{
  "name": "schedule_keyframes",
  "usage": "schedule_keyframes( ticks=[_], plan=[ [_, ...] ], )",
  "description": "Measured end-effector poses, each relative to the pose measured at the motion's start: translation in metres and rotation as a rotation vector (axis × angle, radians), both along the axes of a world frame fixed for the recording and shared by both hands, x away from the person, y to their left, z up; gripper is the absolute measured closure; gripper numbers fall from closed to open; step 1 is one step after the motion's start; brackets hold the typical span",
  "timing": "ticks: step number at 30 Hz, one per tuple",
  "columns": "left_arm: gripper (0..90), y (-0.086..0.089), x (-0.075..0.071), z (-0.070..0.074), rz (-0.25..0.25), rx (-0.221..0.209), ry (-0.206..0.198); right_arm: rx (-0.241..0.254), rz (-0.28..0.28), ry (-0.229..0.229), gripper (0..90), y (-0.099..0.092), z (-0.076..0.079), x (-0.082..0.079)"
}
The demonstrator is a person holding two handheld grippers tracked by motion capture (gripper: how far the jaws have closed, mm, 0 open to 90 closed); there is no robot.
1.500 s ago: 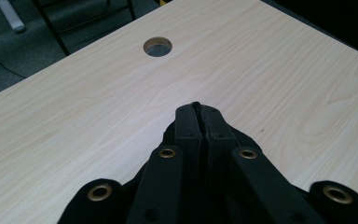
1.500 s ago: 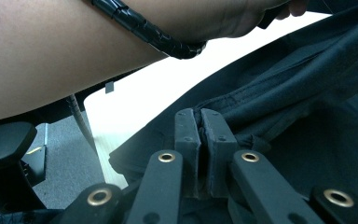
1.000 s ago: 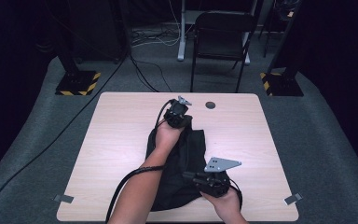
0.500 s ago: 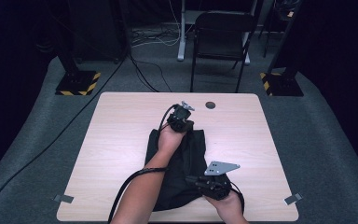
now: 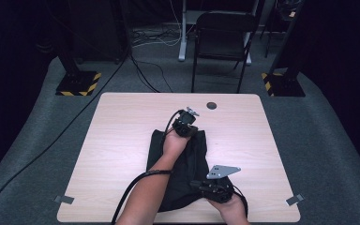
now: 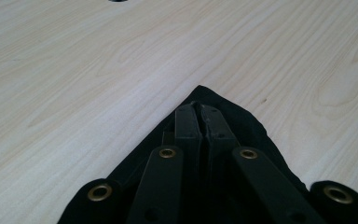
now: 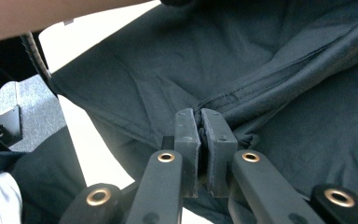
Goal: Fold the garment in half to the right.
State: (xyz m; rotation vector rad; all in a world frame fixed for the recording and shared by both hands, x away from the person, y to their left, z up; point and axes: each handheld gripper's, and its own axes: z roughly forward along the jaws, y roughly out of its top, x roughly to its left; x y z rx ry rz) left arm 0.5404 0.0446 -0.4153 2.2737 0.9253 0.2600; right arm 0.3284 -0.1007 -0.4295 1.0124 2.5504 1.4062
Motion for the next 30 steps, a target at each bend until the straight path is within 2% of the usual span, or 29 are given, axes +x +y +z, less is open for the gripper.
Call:
schedule_keyframes(
  ticks=[5,14,21,27,30],
  plan=[
    [86.1,-0.002,0.001,-0.003,0.000,0.000,0.002,-0.007,-0.006,0.026,85.5,-0.002,-0.007,0.001],
    [85.7,-0.009,0.000,-0.006,-0.003,0.005,0.001,-0.041,-0.017,0.033,85.3,-0.003,-0.011,0.001],
    [81.7,-0.013,-0.001,-0.014,-0.006,0.008,0.011,-0.057,-0.027,0.058,84.9,-0.006,-0.018,0.002],
    [73.2,-0.008,-0.003,-0.015,-0.034,-0.031,0.023,-0.067,-0.033,0.063,84.2,-0.005,-0.023,0.002],
    [69.9,-0.004,-0.003,-0.015,-0.033,-0.056,0.029,-0.072,-0.032,0.064,84.0,-0.005,-0.024,0.002]
  ],
)
